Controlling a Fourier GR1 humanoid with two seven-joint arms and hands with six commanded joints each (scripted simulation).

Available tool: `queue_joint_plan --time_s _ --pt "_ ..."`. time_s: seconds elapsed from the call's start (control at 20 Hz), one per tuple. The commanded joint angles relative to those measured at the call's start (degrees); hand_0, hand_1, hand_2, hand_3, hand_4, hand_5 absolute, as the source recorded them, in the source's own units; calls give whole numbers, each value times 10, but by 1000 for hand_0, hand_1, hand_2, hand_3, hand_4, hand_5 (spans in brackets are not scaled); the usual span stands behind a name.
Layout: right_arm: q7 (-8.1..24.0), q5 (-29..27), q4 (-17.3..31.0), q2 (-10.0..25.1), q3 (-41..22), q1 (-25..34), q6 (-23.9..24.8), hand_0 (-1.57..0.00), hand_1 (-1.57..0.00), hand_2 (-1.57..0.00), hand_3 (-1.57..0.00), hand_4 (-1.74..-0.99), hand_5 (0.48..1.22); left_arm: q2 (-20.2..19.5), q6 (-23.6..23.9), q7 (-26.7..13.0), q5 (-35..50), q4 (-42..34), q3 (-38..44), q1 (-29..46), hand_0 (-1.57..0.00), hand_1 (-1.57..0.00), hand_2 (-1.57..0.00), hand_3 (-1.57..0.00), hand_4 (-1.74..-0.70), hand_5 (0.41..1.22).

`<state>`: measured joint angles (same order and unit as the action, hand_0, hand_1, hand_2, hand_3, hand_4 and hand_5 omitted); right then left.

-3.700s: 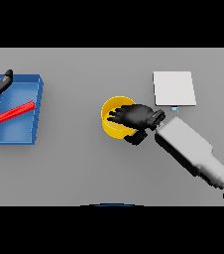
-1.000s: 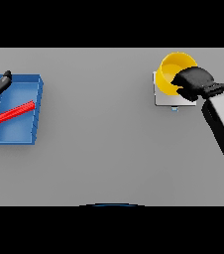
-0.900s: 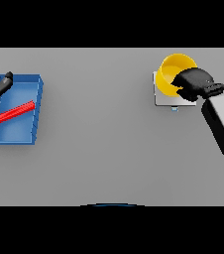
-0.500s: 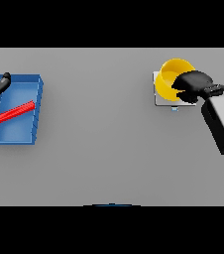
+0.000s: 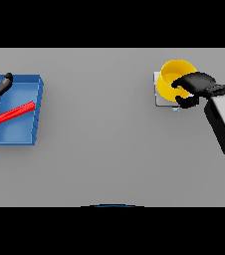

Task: Pick up the red beaker and tilt it to pour out 1 green nut into yellow bowl. Pick up the yellow bowl and place it on the metallic measuring scale.

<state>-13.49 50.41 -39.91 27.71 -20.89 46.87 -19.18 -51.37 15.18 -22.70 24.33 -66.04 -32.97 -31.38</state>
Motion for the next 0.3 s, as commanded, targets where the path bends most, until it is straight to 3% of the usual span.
queue_joint_plan --time_s 0.0,0.25 --pt "3 2 4 -1 -1 -2 2 -120 -194 -311 -411 -1456 827 0 0 2 1 1 1 0 1 1 1 1 -722 700" --pt "19 -1 -4 2 1 -8 -14 -39 -63 -103 -272 -1410 759 2 2 -6 -1 -4 -2 -6 1 1 1 1 -720 693"
